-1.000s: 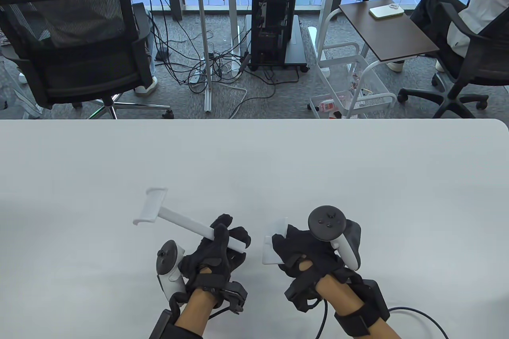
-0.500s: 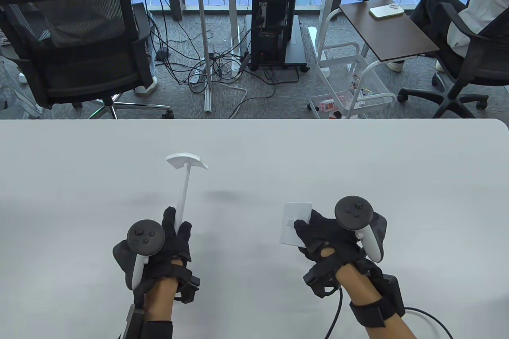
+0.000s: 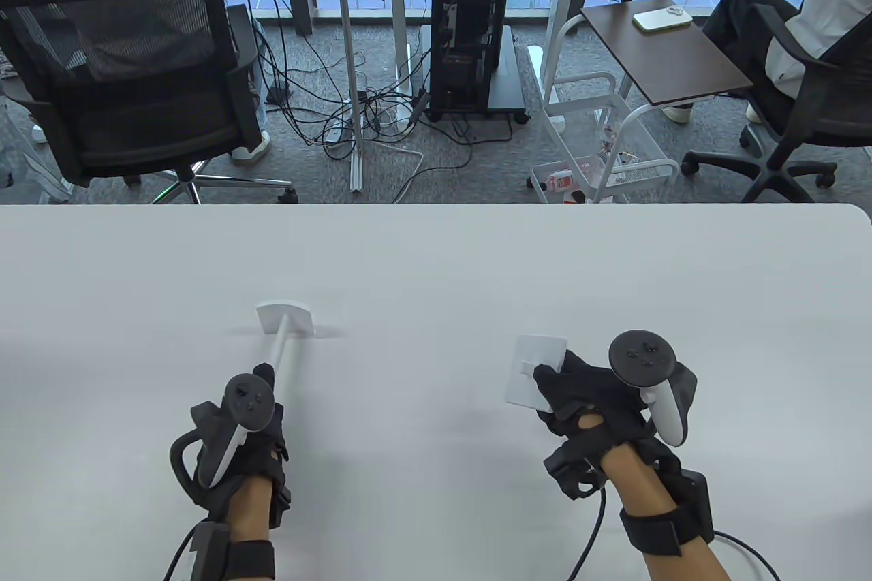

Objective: Separate headphone stand from headphone stand base

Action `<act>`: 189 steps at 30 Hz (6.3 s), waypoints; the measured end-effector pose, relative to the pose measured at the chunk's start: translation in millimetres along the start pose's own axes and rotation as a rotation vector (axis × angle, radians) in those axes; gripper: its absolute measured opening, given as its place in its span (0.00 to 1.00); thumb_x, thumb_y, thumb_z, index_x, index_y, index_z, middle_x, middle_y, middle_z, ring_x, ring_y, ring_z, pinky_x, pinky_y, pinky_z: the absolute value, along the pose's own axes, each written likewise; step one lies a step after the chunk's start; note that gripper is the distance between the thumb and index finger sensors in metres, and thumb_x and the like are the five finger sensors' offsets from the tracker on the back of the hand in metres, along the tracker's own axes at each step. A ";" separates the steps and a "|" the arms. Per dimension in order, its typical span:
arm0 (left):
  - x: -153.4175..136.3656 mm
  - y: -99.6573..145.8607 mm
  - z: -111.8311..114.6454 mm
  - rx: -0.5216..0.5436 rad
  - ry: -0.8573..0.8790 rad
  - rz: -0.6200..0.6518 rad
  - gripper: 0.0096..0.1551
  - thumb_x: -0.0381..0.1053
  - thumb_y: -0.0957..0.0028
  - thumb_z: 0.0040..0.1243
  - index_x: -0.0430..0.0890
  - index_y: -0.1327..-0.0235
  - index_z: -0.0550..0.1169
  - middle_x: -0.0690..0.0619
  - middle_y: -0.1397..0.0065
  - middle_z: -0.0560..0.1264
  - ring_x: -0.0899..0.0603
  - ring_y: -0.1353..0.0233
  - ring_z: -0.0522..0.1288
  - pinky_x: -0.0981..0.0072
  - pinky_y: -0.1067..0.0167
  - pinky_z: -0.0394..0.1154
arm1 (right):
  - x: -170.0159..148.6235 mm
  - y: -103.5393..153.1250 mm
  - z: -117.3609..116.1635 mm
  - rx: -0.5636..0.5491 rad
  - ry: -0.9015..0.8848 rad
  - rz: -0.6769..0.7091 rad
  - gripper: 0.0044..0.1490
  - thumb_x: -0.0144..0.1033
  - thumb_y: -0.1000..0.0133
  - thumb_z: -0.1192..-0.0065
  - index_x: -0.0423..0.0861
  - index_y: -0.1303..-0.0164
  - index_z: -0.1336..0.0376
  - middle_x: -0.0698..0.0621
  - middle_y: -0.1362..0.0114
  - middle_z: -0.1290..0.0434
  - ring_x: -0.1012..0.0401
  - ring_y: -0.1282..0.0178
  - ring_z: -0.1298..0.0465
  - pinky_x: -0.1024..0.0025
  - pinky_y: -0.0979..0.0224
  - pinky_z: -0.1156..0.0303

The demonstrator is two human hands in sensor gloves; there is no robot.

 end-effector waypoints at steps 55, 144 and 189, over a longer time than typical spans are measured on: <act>119.1 62.4 50.7 -0.396 -0.206 0.420 0.60 0.77 0.60 0.50 0.55 0.25 0.39 0.40 0.17 0.37 0.27 0.16 0.44 0.27 0.27 0.51 | -114.2 -32.0 68.8 -0.138 0.029 -0.452 0.41 0.42 0.53 0.29 0.40 0.35 0.44 0.39 0.52 0.20 0.45 0.57 0.18 0.43 0.47 0.27; 125.9 63.0 37.1 -0.327 -0.242 0.444 0.59 0.79 0.61 0.50 0.55 0.23 0.46 0.40 0.16 0.43 0.28 0.16 0.52 0.28 0.28 0.56 | -0.3 16.1 -65.2 0.115 0.839 0.029 0.61 0.71 0.61 0.34 0.58 0.26 0.60 0.54 0.16 0.63 0.53 0.14 0.67 0.39 0.18 0.62; 135.0 64.9 34.8 -0.329 -0.315 0.425 0.61 0.80 0.61 0.48 0.55 0.24 0.38 0.41 0.18 0.32 0.28 0.16 0.40 0.24 0.28 0.46 | -17.3 11.2 -69.0 0.091 0.825 0.028 0.67 0.76 0.64 0.35 0.74 0.36 0.76 0.63 0.22 0.84 0.56 0.20 0.85 0.37 0.22 0.80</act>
Point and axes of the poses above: the tracker on the back of each hand, its own x axis roughly to the thumb side, its own y axis roughly from the fingertips to the wrist, z = x × y, the point moved 1 cm from there along -y, roughly from the wrist to the fingertips
